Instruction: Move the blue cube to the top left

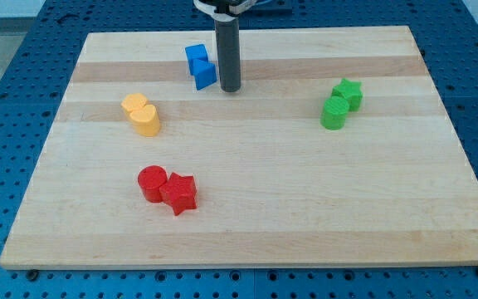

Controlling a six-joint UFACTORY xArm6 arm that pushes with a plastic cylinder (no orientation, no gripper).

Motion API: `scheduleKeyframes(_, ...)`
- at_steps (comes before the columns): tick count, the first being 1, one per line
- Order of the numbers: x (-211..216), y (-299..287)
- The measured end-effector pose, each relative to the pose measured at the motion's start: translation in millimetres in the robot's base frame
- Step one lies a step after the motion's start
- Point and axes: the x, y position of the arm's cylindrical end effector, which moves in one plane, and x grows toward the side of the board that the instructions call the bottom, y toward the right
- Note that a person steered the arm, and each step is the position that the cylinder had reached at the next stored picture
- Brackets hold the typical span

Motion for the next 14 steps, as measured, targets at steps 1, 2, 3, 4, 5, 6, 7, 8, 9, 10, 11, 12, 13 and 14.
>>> scheduleKeyframes(1, 0.0, -0.6)
scheduleKeyframes(2, 0.0, -4.0)
scheduleKeyframes(3, 0.0, -4.0)
scheduleKeyframes(4, -17.7, -4.0)
scheduleKeyframes(5, -32.9, -4.4)
scheduleKeyframes(6, -43.7, -15.9)
scheduleKeyframes(7, -60.0, -40.3)
scheduleKeyframes(8, -71.9, -80.2)
scheduleKeyframes(9, -81.2, -124.0)
scheduleKeyframes(10, -85.2, -149.6)
scheduleKeyframes(11, -85.2, -149.6)
scheduleKeyframes(12, -84.8, -144.6)
scheduleKeyframes(13, -84.7, -135.0)
scheduleKeyframes(14, -84.7, -119.7)
